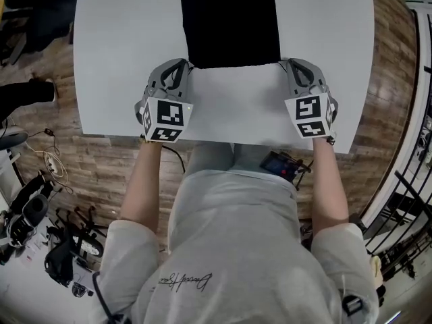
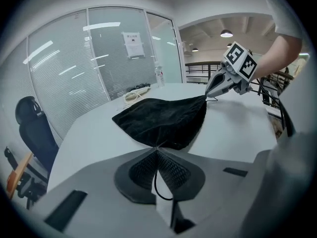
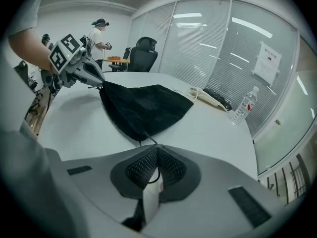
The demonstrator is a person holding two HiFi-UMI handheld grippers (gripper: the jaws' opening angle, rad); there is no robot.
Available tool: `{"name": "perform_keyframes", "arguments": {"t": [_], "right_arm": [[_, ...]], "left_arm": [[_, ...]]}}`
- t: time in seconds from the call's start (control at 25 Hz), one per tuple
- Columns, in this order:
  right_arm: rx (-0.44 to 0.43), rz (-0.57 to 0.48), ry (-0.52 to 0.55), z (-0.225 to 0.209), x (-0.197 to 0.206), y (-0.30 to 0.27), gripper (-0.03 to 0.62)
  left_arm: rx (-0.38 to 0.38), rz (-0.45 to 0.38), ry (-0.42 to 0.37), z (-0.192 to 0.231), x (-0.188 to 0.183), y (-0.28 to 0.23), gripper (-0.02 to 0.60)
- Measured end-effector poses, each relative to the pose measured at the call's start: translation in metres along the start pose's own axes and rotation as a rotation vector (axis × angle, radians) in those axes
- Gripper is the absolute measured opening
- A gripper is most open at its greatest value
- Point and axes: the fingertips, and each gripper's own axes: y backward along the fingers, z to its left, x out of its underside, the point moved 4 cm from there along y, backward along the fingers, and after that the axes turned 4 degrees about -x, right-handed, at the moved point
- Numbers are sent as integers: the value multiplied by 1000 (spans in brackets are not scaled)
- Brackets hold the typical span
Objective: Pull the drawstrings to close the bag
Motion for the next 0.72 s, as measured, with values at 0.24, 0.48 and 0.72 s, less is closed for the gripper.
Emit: {"name": "perform_keyframes", "arguments": {"t": [0.24,0.48,0.72], "right_arm": [[45,-29,-4,-13,-10,16,23],[127,-74,-32,-22,-16,34,23],[177,-103,-40,-31,-20,53,23]], "left_arm": [[-59,-30,1,8,-17,14,11],[-122,-71,36,16,-31,28,11],[-177,-97,19,20,-45,45,12]]}}
